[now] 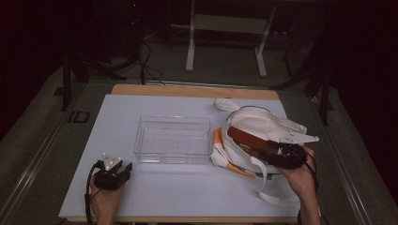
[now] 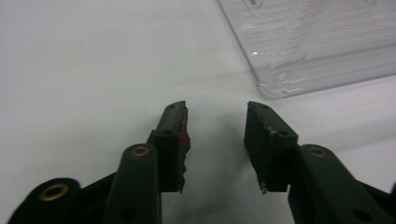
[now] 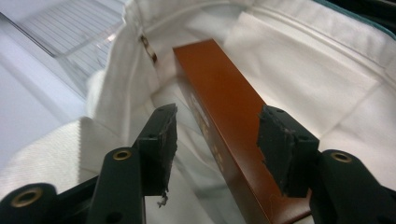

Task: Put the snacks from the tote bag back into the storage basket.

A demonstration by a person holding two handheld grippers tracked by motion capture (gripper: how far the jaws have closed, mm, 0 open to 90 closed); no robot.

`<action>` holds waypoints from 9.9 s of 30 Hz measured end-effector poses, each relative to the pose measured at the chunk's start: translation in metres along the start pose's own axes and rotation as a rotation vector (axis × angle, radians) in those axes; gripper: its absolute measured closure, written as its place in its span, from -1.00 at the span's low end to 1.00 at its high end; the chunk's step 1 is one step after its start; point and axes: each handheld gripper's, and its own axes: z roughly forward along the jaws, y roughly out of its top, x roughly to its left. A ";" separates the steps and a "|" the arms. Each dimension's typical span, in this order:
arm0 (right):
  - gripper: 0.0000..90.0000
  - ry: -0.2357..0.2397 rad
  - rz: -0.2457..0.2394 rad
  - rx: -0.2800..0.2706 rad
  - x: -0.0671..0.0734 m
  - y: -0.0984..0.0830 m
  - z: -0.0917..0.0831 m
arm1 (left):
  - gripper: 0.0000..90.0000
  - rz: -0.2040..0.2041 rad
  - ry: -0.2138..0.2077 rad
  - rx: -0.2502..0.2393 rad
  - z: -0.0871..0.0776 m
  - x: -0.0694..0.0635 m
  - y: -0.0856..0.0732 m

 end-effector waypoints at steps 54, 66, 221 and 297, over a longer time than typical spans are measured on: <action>0.08 -0.011 -0.203 0.286 -0.018 0.036 0.007 | 0.30 0.083 0.027 -0.008 0.000 -0.008 -0.001; 0.06 -0.003 -0.230 0.355 -0.021 0.044 0.015 | 0.30 0.090 0.031 -0.006 0.000 -0.009 -0.001; -0.06 0.228 -0.287 0.798 -0.063 0.056 0.054 | 0.28 0.097 0.038 -0.003 0.000 -0.009 -0.001; -0.05 0.271 -0.421 0.614 -0.051 0.119 -0.005 | 0.30 0.091 -0.009 -0.108 -0.005 -0.012 -0.002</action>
